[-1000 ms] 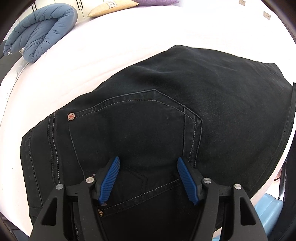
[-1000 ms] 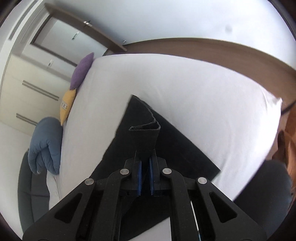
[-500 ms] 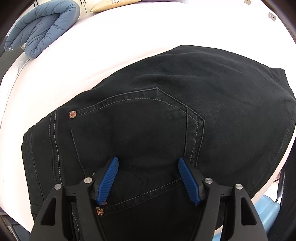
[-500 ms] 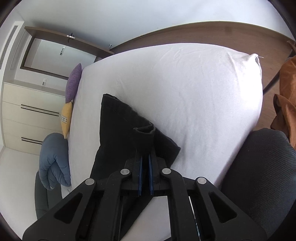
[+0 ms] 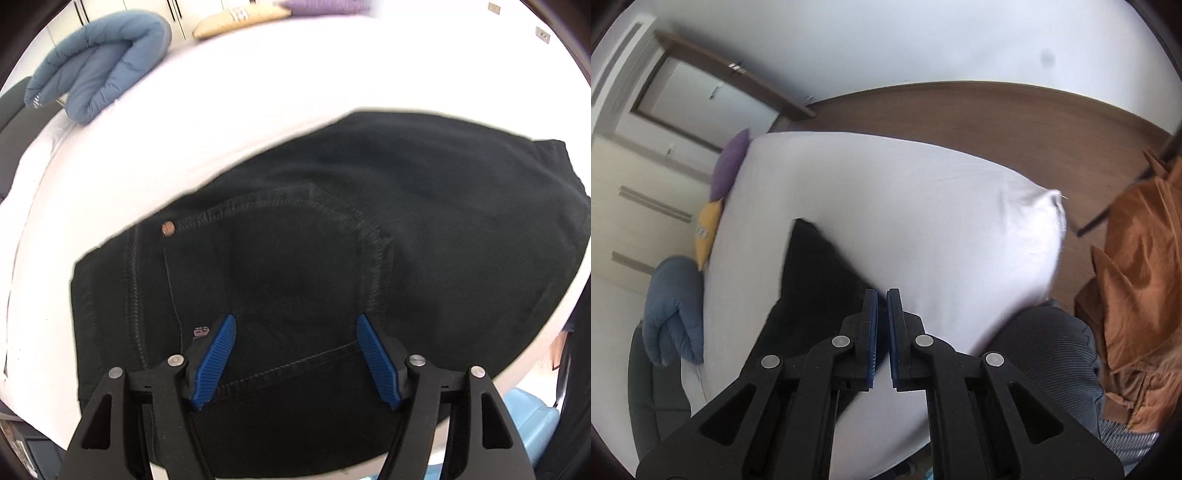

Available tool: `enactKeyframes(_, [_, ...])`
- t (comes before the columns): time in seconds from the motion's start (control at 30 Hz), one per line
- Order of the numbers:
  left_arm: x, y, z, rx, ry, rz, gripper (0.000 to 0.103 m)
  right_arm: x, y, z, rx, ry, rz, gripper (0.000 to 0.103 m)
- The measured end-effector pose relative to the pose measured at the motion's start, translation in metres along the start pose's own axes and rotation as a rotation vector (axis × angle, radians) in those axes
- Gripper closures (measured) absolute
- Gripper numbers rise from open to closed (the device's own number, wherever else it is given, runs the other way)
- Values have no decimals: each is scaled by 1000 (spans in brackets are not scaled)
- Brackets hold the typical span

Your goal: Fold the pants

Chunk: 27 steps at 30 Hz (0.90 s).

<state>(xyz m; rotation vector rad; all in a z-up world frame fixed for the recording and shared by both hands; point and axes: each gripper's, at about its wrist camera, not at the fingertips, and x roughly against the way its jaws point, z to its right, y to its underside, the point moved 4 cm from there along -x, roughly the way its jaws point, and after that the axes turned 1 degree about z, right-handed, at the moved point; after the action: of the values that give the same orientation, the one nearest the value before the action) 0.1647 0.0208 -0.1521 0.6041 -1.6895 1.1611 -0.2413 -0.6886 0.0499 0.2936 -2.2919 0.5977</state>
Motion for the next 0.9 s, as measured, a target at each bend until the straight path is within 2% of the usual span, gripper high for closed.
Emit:
enactKeyframes(0.03, [10, -5, 4, 11, 4, 32, 32, -5, 3, -19, 49, -46, -21, 98])
enactKeyframes(0.13, [31, -24, 18, 64, 47, 117, 32, -48, 25, -74, 163, -212, -167, 98])
enactKeyframes(0.17, [34, -32, 22, 86, 77, 137, 27, -60, 31, -80, 173, -219, -200, 98])
enactKeyframes(0.2, [35, -38, 27, 104, 103, 152, 24, -78, 39, -83, 172, -198, -236, 98])
enactKeyframes(0.27, [32, -49, 38, 133, 160, 170, 24, -113, 53, -75, 133, -165, -314, 98])
enactKeyframes(0.33, [18, -53, 54, 135, 204, 145, 24, -138, 69, -43, 56, -42, -395, 98])
enactKeyframes(0.37, [10, -53, 62, 130, 211, 126, 24, -140, 74, -33, 41, -49, -414, 102])
enactKeyframes(0.4, [3, -51, 71, 120, 226, 108, 24, -133, 76, -21, 29, -63, -401, 103])
enactKeyframes(0.53, [-7, -35, 105, 67, 268, 52, 24, -101, 75, 0, 97, -2, -358, 103])
enactKeyframes(0.6, [-12, -24, 113, 33, 241, 42, 24, -91, 71, 9, 93, 18, -353, 103])
enactKeyframes(0.63, [-13, -20, 114, 18, 222, 48, 24, -89, 68, 10, 100, 32, -347, 103])
enactKeyframes(0.67, [-21, -29, 103, 20, 219, 51, 23, -87, 67, 8, 122, 54, -341, 103])
enactKeyframes(0.77, [-20, -28, 96, 46, 231, 45, 23, -75, 64, -6, 223, 170, -326, 103])
enactKeyframes(0.83, [-21, -30, 95, 47, 225, 40, 23, -66, 64, -24, 265, 147, -323, 98])
enactKeyframes(0.9, [-22, -28, 96, 43, 209, 36, 23, -66, 69, -52, 293, 40, -343, 98])
